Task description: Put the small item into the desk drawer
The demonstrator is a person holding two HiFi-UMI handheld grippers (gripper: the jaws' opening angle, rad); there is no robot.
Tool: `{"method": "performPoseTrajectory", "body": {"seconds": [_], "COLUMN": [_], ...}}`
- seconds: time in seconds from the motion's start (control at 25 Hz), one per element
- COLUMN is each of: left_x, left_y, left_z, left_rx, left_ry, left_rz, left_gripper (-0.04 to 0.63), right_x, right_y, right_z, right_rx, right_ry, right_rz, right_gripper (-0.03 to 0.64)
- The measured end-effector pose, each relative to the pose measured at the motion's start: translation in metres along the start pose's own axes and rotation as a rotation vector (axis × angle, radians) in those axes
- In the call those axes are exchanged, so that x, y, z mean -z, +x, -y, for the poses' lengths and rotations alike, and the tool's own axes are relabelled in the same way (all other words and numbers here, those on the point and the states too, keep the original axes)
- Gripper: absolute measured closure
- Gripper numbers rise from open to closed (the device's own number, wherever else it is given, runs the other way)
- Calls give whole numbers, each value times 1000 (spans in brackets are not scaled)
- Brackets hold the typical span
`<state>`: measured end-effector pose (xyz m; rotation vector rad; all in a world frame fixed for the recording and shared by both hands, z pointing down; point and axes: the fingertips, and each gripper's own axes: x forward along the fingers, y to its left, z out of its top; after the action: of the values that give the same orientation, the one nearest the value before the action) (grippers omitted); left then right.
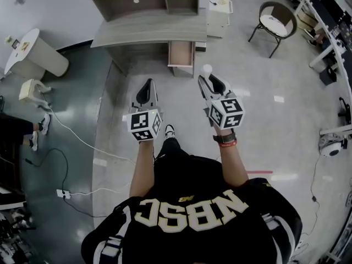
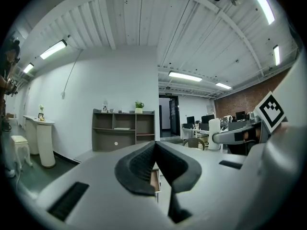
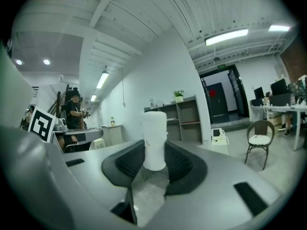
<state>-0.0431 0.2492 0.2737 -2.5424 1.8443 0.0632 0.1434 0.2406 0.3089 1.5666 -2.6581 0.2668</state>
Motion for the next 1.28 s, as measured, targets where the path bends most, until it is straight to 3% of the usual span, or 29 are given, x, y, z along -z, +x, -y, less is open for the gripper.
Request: {"method": "performPoseTrajectory", "body": {"seconds": [0.16,0.52,0.8,1.28], "left_x": [9,-3,21,71], "left_y": [40,156,225,299], "left_z": [-31,-95,-146,-131], "left_rx": [27,95,172,333], "left_ry": [4,15,-31,-96], "left_rz": [7,52,3,-114], "left_gripper": [582,583,583,583], "right_x": [6,-27,-23,14], "right_y": [47,160,240,301], "right_z": [4,24,33,69], "right_rx": [21,86,128,170], "right_ry": [13,-38,-18,37], "right_rz": [-21,-34,-51,-147], "right_gripper": [485,485,483,483]}}
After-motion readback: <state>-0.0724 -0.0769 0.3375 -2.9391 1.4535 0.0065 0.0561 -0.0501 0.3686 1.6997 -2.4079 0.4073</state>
